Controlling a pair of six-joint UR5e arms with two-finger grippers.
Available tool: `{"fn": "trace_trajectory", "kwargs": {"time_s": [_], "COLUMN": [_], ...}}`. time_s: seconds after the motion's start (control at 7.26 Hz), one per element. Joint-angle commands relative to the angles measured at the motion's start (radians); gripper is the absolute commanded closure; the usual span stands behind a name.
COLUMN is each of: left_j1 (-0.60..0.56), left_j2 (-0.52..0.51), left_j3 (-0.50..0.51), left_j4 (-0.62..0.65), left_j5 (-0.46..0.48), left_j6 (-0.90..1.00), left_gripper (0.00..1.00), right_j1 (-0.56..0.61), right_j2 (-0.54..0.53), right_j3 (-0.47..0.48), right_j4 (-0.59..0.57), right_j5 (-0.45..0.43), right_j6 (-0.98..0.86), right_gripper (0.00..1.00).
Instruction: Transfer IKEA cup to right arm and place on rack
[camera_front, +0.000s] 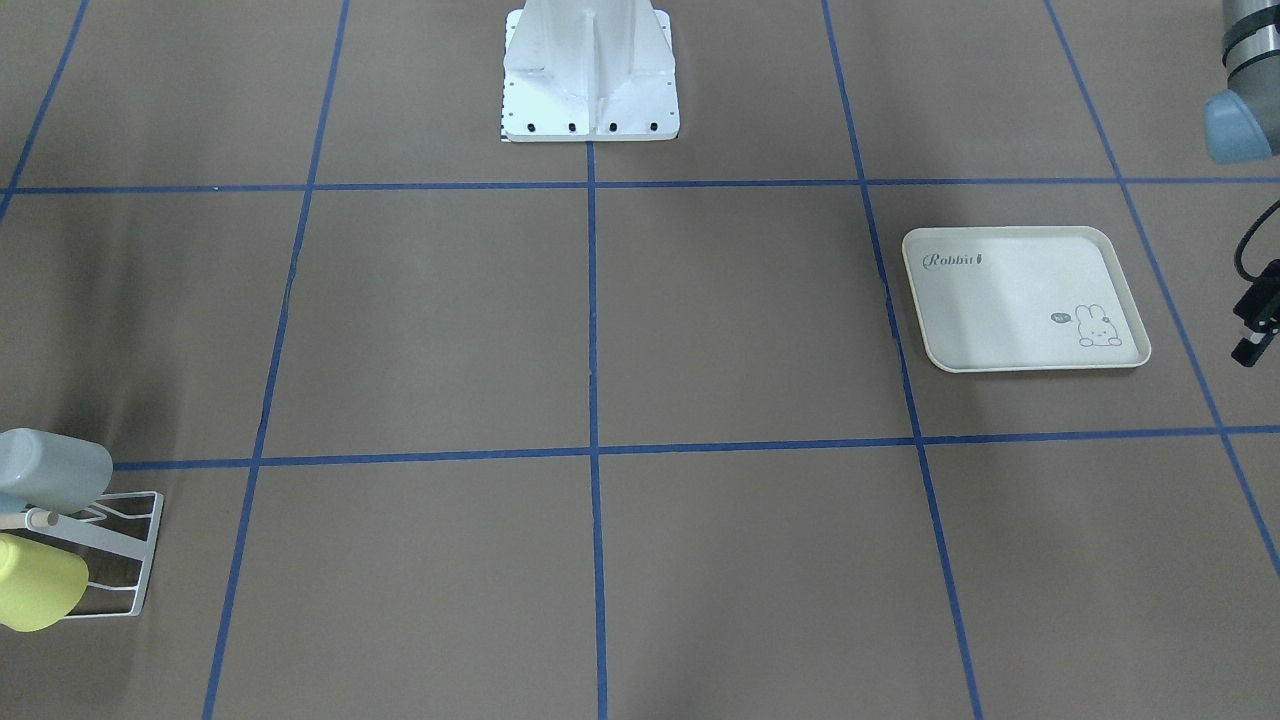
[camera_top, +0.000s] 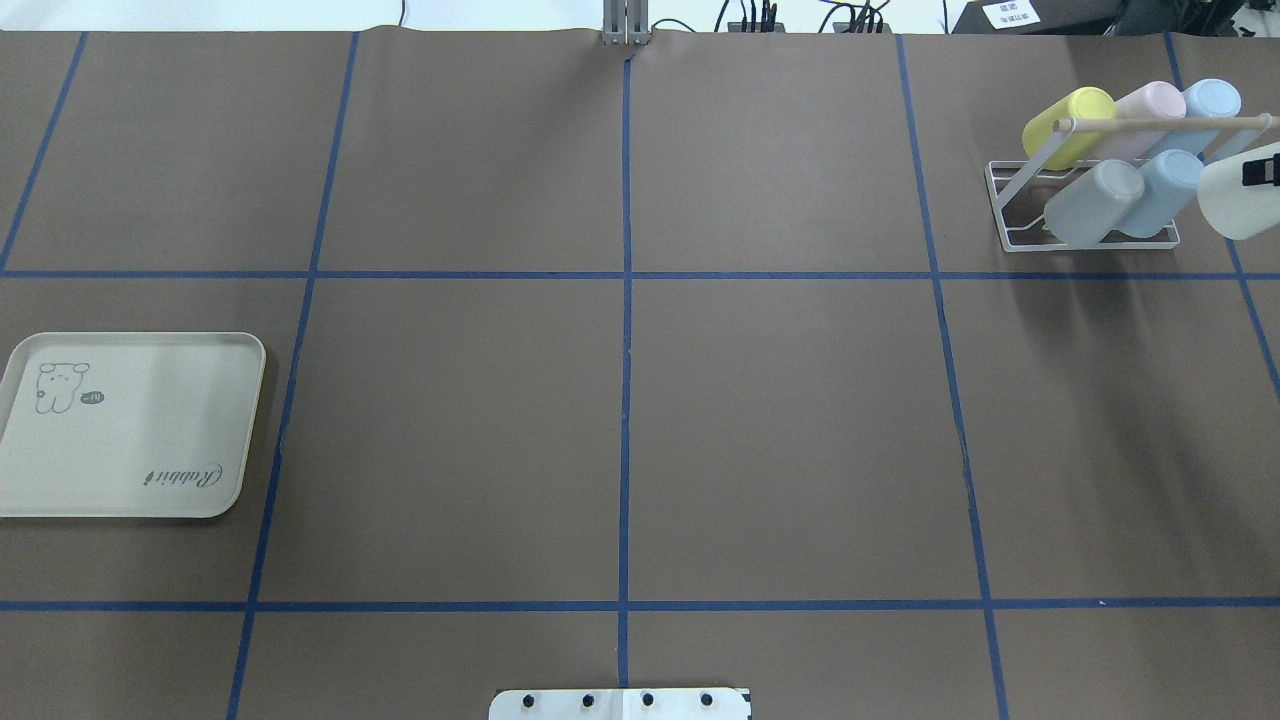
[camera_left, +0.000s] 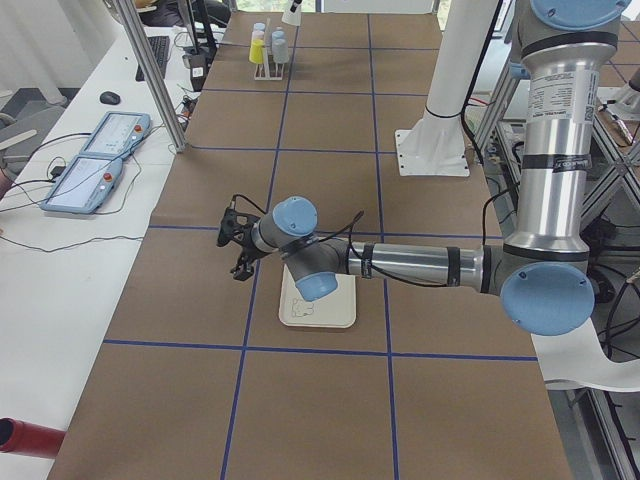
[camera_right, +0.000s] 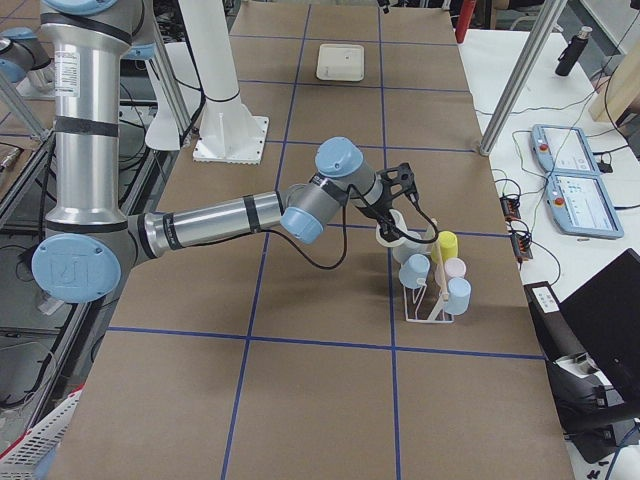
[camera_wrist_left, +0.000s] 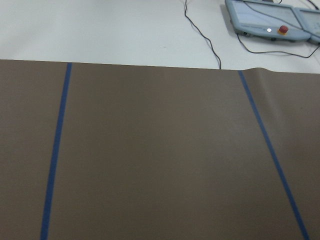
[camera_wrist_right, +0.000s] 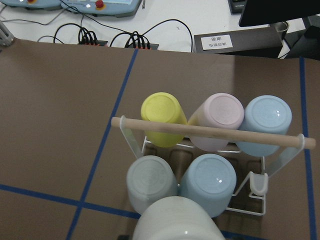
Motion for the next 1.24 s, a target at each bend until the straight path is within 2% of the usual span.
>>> {"fn": "trace_trajectory", "kwargs": {"time_s": [0.0, 0.28, 1.1], "left_j1": [-0.002, -0.004, -0.004], "left_j2": [-0.006, 0.004, 0.006], "left_j3": [-0.046, -0.056, -0.068], "left_j4": [0.207, 0.240, 0.241], "left_j5": [-0.022, -0.053, -0.055], "left_j6": [0.079, 0.088, 0.076], "left_gripper": [0.00, 0.00, 0.00], "right_j1": [0.036, 0.094, 0.095], "right_j2": [0.035, 0.136, 0.198], "right_j3": [-0.090, -0.290, -0.366], "right_j4": [-0.101, -0.101, -0.098], "right_j5": [0.003, 0.110, 0.114], "right_j6": [-0.127, -0.195, -0.199], "right_gripper": [0.68, 0.68, 0.67]}}
